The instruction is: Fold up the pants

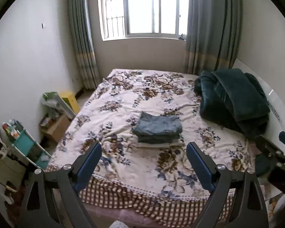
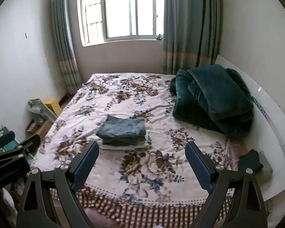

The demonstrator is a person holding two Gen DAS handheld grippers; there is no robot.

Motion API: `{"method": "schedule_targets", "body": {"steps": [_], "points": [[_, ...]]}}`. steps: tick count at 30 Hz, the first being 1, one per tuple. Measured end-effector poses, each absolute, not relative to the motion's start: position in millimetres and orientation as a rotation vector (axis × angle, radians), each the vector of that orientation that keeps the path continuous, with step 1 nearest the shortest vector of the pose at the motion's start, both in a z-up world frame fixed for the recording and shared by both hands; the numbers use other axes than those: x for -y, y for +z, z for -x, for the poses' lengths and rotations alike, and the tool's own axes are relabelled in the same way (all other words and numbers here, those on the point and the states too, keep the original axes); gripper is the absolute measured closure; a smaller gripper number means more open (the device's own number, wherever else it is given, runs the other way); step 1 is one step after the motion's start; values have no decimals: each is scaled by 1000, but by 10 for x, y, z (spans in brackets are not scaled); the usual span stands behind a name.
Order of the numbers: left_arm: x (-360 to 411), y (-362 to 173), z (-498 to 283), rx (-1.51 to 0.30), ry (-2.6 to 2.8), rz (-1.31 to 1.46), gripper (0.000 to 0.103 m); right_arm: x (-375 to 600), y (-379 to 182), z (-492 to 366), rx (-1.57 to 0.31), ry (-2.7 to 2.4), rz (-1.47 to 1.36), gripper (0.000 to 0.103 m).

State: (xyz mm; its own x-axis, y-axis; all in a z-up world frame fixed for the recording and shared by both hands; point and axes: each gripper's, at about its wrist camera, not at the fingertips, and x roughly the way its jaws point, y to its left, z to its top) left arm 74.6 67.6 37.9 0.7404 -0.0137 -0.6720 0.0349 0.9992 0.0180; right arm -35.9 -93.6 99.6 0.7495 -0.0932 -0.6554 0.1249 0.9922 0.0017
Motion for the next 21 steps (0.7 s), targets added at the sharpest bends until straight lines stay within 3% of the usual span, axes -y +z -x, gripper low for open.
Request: {"method": "schedule_targets", "body": {"steps": [6,8,10,21], "points": [[-751,440,-590,-722,-26,-24,12,776,1230,630,-704,-95,-71,9],[-761,446,-563,-719,-27,-19,0,736,1244,664,-701,-100,-63,9],[-752,436,-555,-709,-30,-24,0,724,1228,656,-703,-101,-67,4],[-764,184,-937,-728,15,-33,0,857,923,135,-717,-154,-72,4]]}}
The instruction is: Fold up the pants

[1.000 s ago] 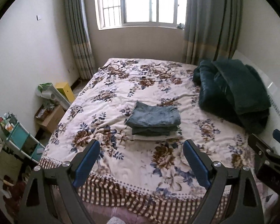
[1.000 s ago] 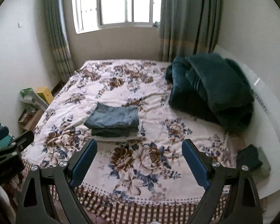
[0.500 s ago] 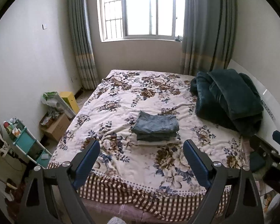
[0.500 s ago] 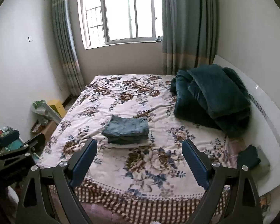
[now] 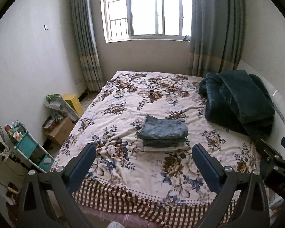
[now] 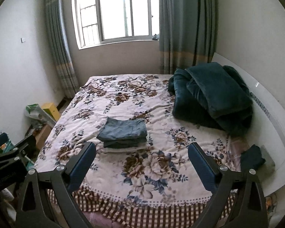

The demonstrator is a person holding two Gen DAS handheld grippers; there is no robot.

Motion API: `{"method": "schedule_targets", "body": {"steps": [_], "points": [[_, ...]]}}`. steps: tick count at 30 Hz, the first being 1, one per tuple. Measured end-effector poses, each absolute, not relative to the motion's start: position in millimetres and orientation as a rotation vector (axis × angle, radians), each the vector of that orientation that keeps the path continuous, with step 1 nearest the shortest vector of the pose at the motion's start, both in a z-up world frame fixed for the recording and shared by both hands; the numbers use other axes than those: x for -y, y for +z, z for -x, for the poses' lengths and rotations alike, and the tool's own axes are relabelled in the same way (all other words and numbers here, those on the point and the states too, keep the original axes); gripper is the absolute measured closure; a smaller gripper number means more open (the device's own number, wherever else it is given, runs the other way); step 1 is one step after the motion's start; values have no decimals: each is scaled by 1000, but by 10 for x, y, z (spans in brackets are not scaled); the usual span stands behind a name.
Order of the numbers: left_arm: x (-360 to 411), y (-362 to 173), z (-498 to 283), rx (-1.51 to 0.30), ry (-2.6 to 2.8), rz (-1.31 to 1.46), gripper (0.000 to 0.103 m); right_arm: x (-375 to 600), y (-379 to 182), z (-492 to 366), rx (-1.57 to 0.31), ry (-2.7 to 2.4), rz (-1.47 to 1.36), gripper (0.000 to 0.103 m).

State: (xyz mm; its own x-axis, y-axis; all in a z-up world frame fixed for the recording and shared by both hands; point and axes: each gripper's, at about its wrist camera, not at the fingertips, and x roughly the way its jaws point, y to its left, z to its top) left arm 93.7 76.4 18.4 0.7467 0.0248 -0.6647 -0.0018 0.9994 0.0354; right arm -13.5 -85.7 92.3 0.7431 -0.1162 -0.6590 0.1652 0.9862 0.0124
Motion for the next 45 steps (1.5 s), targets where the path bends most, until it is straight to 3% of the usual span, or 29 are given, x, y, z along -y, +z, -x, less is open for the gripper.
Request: {"method": "schedule_targets", "body": {"steps": [21,45], "points": [[-550,-236,-1556,-803,29,-95,0,1047,241,-817,-783,-202,-68,4],[-580,-233,-1737,-793,61,-74,0,1081,114,-1038,-786,-154,-72,4]]}}
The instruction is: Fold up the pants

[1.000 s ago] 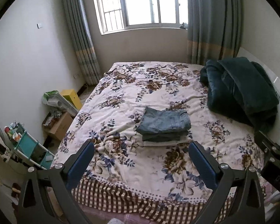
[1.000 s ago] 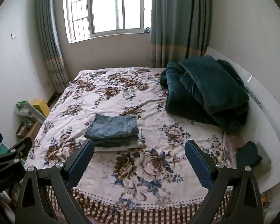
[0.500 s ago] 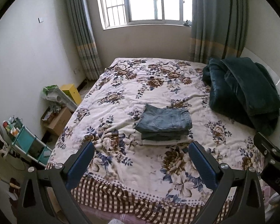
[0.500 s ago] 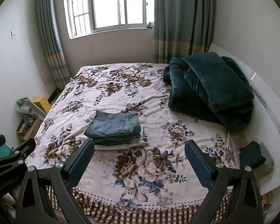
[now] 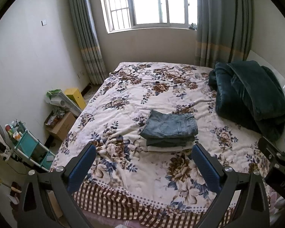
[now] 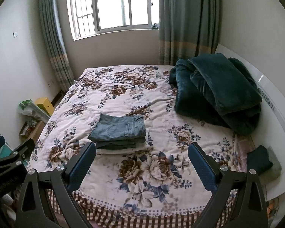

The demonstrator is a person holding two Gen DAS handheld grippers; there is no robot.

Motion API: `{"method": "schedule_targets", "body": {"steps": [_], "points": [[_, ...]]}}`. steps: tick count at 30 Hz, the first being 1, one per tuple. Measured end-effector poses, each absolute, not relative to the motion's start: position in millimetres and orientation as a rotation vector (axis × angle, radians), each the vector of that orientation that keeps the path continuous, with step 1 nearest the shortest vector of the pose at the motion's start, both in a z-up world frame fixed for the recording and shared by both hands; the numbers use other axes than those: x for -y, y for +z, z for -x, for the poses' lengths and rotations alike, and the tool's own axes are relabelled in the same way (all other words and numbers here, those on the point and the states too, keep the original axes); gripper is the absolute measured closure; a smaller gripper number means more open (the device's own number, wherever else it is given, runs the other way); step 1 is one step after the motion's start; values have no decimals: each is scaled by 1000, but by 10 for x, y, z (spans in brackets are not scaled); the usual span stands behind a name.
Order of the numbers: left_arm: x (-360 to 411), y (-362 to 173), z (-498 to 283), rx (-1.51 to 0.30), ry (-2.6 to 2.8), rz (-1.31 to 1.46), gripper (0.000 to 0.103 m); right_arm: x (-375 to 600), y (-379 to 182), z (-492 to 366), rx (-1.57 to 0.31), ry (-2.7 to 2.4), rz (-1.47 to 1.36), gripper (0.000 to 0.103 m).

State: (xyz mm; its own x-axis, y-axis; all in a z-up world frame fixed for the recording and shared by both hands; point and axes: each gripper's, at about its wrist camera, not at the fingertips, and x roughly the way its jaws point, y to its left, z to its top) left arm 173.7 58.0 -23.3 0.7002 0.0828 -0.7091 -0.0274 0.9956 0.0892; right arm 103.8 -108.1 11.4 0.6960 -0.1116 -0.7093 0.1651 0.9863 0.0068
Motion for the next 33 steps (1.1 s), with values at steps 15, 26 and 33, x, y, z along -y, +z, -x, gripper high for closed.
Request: {"method": "schedule_targets", "body": {"steps": [15,26,33], "points": [[-532,-141,-1654,-769,51,-90,0,1109,141,-1031,-785,-151,-87,4],[-520,-116,-1561,-746,54,-93,0,1103,158,-994,-778,-154,-91,4],[-521,-66,-1511,-727,51,-90,0,1119,150,-979,-772,-156,-88,4]]}}
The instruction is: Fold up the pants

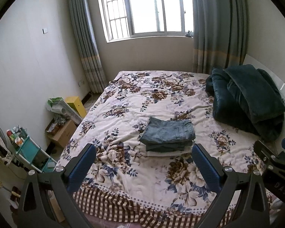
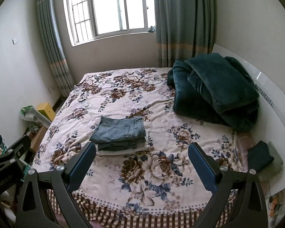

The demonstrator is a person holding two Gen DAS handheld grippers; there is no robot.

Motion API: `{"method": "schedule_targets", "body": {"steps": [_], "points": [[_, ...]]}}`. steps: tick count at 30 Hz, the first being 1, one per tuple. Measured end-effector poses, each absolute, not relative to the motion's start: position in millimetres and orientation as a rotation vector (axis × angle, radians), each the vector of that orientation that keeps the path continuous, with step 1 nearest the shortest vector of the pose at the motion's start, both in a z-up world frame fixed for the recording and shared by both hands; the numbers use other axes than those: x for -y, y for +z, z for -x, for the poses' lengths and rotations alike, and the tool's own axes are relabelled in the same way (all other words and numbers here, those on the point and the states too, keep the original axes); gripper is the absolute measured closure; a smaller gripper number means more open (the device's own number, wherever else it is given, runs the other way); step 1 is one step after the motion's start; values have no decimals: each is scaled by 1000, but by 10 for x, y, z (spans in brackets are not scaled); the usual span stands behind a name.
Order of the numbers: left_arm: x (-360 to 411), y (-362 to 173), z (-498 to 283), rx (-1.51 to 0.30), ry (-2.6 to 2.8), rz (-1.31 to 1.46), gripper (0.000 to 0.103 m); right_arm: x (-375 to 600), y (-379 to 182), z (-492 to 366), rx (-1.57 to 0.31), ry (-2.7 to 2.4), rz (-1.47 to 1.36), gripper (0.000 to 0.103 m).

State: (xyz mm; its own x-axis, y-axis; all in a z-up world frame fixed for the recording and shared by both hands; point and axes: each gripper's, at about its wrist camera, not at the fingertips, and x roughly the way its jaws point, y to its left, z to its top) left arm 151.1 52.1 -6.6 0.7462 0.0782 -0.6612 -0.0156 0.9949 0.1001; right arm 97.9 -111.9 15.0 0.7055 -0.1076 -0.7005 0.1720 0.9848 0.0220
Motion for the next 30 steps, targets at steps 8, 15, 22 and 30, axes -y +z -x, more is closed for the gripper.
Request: {"method": "schedule_targets", "body": {"steps": [8,15,22,30], "points": [[-519,-60,-1500,-725,52,-92,0,1113,171,-953,-767,-159,-89,4],[-506,-34,-1477,-718,51,-96,0,1108,183,-933,-766,-157,-93,4],[-480,-16,-1468,-708,49,-104,0,1097,178,-924,-764,-159,-97,3],[-481,0,-1460,-707,48,-104,0,1105,165,-912,-761,-160,-97,3]]}}
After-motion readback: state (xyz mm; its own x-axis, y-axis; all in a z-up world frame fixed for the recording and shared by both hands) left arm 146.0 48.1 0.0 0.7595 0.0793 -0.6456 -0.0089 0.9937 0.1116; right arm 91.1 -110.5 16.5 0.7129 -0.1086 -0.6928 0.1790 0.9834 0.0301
